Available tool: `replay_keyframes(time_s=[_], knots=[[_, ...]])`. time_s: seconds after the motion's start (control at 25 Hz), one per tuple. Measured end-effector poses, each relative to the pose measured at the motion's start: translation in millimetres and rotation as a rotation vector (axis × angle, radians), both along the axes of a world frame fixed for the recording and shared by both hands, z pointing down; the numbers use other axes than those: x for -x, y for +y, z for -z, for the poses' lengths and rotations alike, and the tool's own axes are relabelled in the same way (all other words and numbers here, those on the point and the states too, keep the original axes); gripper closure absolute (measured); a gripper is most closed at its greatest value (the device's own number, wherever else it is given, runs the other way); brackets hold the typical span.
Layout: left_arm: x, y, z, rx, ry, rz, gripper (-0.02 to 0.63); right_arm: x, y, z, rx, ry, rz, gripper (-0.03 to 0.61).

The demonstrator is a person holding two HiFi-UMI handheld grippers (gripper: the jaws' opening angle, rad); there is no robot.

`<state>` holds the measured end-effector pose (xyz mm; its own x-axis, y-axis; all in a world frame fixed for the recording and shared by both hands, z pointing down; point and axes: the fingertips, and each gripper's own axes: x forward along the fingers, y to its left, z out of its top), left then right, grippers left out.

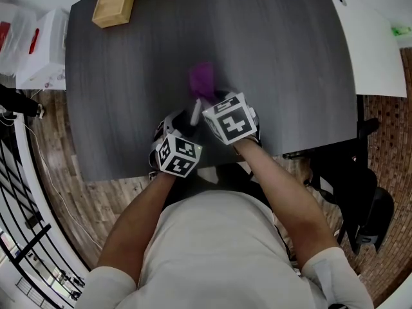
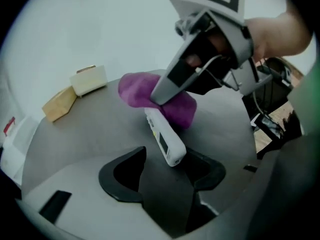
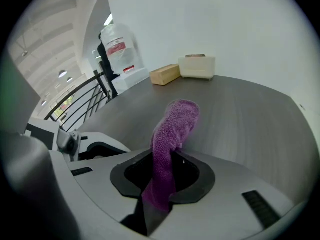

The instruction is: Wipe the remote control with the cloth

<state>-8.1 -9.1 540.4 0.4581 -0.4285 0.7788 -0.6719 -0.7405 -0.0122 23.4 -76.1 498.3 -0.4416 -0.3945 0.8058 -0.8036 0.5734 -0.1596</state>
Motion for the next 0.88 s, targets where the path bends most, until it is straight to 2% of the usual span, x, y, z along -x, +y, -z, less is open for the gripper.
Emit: replay_keyframes(time_s=[0.04, 0.12, 0.16, 0.32, 0.44, 0.56, 0.72, 0.88], knots=[[1, -2, -1, -0.004, -0.002, -0.006, 0.380, -1, 0, 0, 0.007, -0.002, -0.008, 0.486], [-2, -3, -1, -0.023, 0.009, -0.052, 0.491, -4, 1, -1, 0.019, -0.004, -0.018, 0.486], [-2, -3, 0, -0.030, 0.021, -0.069, 0.509, -6, 2, -1, 0.026, -0.006, -0.019, 0.486], [1, 0, 1, -0.037, 0.055, -0.112, 0.519, -10, 11, 0, 0.028, -0.014, 0.008, 0.486], [2, 4, 1, -0.037, 0.061, -0.158, 0.520, -8, 14, 11, -0.016, -0.004, 0.044, 0.486], [1, 9, 1, -0.039, 0.066, -0.202, 0.522, 22, 26, 34, -0.069, -0.034, 0.151, 0.486], [-2, 19, 1, -0.028, 0.076, -0.232, 0.522, 61, 67, 25, -0.056, -0.023, 0.348, 0.486], [-4, 26, 1, -0.014, 0.084, -0.238, 0.522, 56, 72, 10, -0.053, 0.018, 0.350, 0.488]])
